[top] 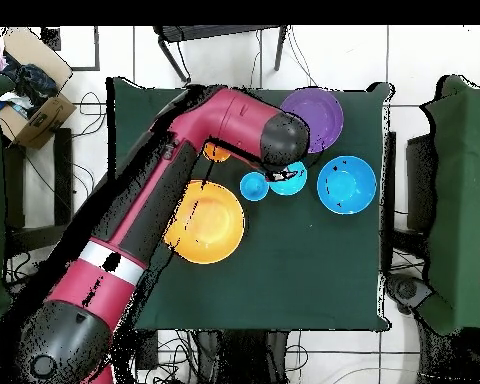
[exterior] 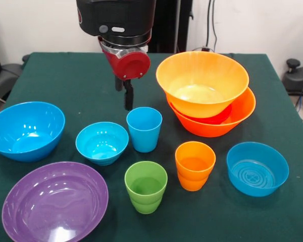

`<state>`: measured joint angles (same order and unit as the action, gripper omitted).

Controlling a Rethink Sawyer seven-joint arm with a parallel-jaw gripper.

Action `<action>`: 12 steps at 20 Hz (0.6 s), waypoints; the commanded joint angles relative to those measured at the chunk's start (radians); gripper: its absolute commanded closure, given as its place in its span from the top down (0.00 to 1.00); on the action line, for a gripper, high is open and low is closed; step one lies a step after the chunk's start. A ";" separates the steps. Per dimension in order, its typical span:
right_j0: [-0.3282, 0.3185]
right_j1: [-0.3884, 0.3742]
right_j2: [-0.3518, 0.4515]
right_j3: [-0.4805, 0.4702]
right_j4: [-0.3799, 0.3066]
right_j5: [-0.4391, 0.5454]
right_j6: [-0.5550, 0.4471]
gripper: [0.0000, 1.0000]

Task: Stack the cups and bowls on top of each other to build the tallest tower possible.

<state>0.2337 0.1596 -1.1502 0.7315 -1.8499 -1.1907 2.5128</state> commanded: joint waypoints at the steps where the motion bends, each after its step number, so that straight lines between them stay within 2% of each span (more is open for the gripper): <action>1: -0.055 0.043 0.183 -0.030 0.048 0.012 -0.120 1.00; 6: -0.087 0.048 0.197 -0.067 0.071 0.034 -0.110 1.00; 12: -0.098 0.052 0.206 -0.068 0.092 0.069 -0.125 1.00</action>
<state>0.1525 0.1663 -1.1261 0.7229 -1.8222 -1.1907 2.5128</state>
